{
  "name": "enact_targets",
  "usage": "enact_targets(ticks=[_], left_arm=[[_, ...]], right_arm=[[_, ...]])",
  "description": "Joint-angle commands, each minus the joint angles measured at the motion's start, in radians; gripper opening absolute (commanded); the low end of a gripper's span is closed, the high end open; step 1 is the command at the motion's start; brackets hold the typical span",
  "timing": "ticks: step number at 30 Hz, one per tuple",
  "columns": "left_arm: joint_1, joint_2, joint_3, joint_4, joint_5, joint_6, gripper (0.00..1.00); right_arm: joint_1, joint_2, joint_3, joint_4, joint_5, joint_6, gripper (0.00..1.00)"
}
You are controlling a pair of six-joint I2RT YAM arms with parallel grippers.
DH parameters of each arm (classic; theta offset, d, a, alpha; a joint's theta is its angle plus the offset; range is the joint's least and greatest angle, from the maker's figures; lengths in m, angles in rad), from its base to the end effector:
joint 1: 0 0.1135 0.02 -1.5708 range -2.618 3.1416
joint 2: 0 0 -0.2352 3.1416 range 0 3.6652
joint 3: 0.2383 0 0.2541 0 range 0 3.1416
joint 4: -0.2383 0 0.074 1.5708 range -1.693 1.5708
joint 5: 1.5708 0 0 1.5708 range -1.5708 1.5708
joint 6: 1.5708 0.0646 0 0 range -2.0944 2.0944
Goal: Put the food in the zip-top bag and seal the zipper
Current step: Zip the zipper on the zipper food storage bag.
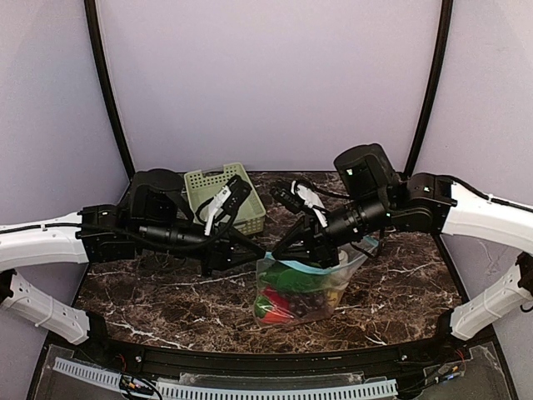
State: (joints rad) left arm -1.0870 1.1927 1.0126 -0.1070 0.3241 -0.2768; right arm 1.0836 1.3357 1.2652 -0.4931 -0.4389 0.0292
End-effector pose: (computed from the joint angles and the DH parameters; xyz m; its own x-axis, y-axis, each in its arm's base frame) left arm 0.1290 -0.2898 0.3086 -0.3948 0.1945 -0.8979 0.9079 0.2326 -0.3488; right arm 0.1292 0.3025 0.3139 -0.2783 -0.4688 -0.8383 -0.9603 0.1201 0.2516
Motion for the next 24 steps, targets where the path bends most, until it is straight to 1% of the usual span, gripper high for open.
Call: enact_targets(ticks=[1, 24], left_arm=[[0.026, -0.058, -0.019, -0.046, -0.047, -0.001, 0.01], [0.061, -0.108, -0.049, -0.094, -0.122, 0.0, 0.01]], right_arm=[[-0.016, -0.066, -0.014, -0.089, 0.037, -0.012, 0.0], [-0.038, -0.15, -0.092, -0.125, 0.076, 0.016, 0.0]])
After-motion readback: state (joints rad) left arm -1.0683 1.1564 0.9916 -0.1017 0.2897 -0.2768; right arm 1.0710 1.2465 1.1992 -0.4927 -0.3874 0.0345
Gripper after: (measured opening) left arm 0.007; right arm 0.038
